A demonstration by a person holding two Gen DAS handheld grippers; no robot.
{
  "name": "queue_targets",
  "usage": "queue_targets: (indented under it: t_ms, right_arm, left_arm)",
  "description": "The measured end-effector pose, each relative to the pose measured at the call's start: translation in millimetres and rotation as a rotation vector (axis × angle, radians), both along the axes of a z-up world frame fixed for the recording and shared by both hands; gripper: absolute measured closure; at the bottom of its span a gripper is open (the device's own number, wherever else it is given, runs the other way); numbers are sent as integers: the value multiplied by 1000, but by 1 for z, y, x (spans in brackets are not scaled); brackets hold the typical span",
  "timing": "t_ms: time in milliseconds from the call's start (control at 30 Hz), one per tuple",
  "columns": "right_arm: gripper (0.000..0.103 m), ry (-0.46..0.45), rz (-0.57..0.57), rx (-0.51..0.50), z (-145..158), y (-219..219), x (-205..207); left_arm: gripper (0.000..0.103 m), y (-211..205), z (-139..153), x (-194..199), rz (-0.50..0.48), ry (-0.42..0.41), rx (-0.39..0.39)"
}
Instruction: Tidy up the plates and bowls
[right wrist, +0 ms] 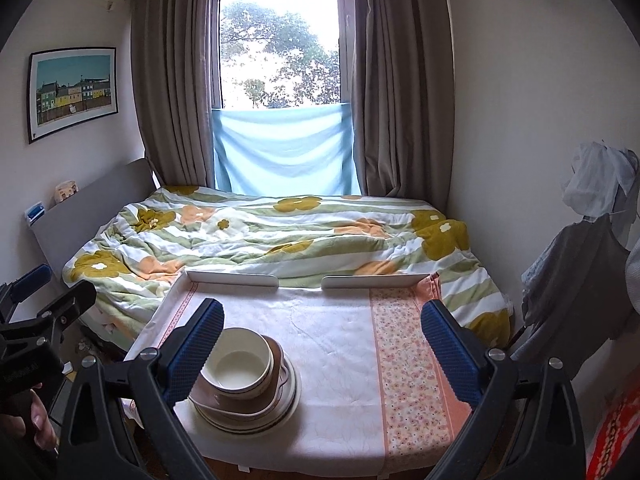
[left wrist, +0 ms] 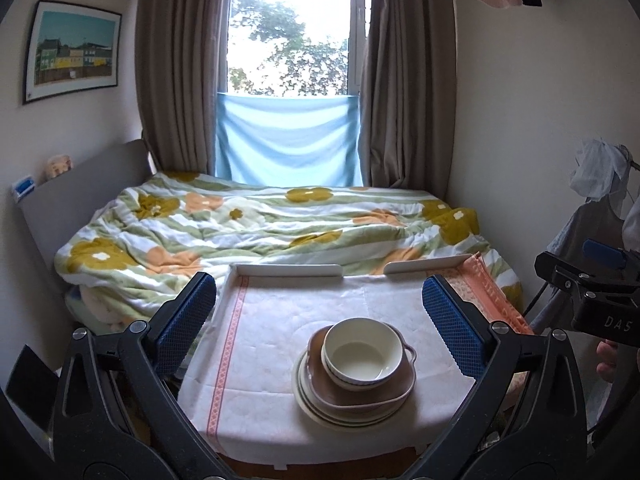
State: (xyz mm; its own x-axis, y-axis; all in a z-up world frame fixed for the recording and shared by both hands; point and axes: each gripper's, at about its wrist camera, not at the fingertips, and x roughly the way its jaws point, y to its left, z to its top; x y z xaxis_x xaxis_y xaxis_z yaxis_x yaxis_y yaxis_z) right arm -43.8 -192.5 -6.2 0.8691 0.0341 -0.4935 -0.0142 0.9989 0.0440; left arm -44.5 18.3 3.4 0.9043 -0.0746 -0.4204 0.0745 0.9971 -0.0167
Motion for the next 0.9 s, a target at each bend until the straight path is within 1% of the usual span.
queue_targets:
  t_ms: [200, 900]
  right_arm:
    - [5, -9, 4, 2, 0, -1, 2]
    - [5, -15, -22, 7, -1, -6, 13]
  left_arm:
    - [0, -3, 1, 1, 5, -17, 15]
    - [0, -12, 3, 11, 1, -43, 29]
